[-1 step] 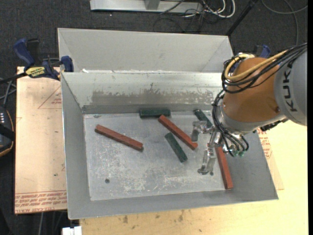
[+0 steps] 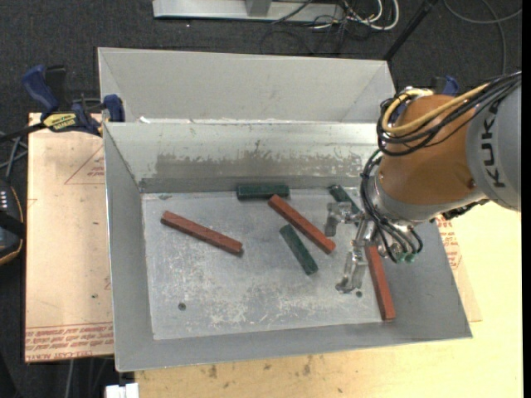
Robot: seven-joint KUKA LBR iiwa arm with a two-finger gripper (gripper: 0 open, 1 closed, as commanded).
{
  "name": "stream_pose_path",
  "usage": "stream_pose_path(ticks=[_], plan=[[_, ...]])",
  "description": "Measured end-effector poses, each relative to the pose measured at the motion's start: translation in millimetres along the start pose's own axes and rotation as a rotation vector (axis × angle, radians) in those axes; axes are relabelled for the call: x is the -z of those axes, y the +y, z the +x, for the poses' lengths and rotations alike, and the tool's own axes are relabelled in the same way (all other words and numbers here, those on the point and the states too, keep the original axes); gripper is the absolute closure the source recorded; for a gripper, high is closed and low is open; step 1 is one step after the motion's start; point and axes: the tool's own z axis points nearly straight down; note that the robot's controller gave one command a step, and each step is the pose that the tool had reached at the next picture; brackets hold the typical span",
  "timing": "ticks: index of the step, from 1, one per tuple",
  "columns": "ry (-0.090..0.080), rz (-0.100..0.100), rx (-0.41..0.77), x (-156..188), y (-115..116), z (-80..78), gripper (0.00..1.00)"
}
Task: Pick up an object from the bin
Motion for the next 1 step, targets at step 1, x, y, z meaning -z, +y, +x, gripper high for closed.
stream_pose_path(ticks=[1], plan=[[-0.009,-0.001,-0.283,-44.6,9.4,-25.2,0.00]])
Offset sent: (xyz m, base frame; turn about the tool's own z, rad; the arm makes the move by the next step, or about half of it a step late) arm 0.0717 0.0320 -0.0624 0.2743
